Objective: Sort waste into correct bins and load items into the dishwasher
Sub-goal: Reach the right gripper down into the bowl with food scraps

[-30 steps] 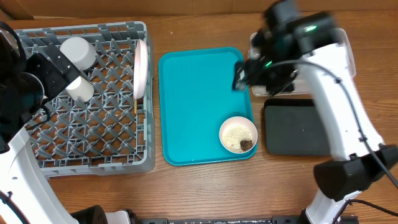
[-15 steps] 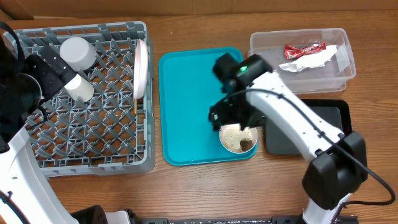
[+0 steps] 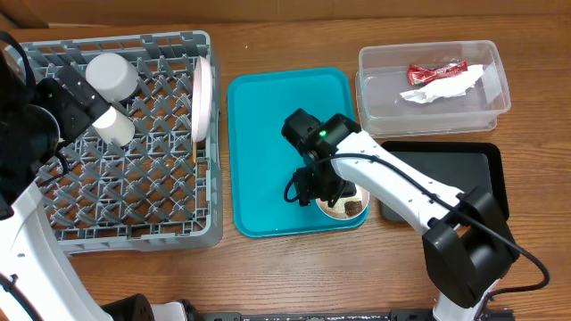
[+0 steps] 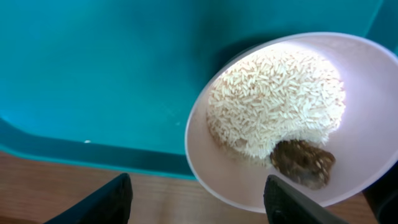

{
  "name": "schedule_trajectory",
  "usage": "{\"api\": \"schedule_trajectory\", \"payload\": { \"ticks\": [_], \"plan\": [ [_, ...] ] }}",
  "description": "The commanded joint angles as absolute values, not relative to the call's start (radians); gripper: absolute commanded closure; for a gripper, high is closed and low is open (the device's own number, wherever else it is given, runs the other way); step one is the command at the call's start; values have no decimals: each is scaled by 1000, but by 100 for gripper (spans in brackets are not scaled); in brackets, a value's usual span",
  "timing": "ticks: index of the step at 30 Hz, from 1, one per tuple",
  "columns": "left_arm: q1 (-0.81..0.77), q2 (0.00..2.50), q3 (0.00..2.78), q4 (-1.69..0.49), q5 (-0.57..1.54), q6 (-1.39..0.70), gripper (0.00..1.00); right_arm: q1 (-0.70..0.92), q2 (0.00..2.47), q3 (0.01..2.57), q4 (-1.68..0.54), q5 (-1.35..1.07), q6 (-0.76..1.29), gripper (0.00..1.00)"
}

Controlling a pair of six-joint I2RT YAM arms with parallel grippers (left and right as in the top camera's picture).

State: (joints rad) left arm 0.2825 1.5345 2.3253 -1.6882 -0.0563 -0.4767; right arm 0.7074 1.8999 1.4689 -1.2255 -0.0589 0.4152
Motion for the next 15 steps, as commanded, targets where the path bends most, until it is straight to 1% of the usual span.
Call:
{"api": "schedule_trajectory", "payload": {
  "ticks": [1,3,4,5,6,10,12,13,15],
  "plan": [
    [287,1538,2330,-1689,-52,-479,0,709,1874,1412,-1163,-46,302,33],
    [287,1538,2330,-1689,-52,-479,0,710,1874,1384,-1139,-46,279,40],
    [287,1538,2330,-1689,-52,-479,0,710,1874,1368,-1123,-46,280,48],
    [287,1538,2330,-1689,-52,-479,0,710,1874,1357,-1110,-46,280,51],
    [287,1538,2330,-1689,-52,-479,0,710,1874,1351,-1100,-46,280,52],
    [287,1538,2330,-1689,-52,-479,0,715,1874,1348,-1047,-76,280,76],
    [287,1538,2330,-1689,-52,-479,0,726,1874,1348,-1040,-80,280,83],
    [287,1538,2330,-1689,-52,-479,0,736,1874,1348,-1036,-80,280,89],
    [287,1538,2330,-1689,-52,-479,0,756,1874,1348,-1025,-80,280,94]
  ]
}}
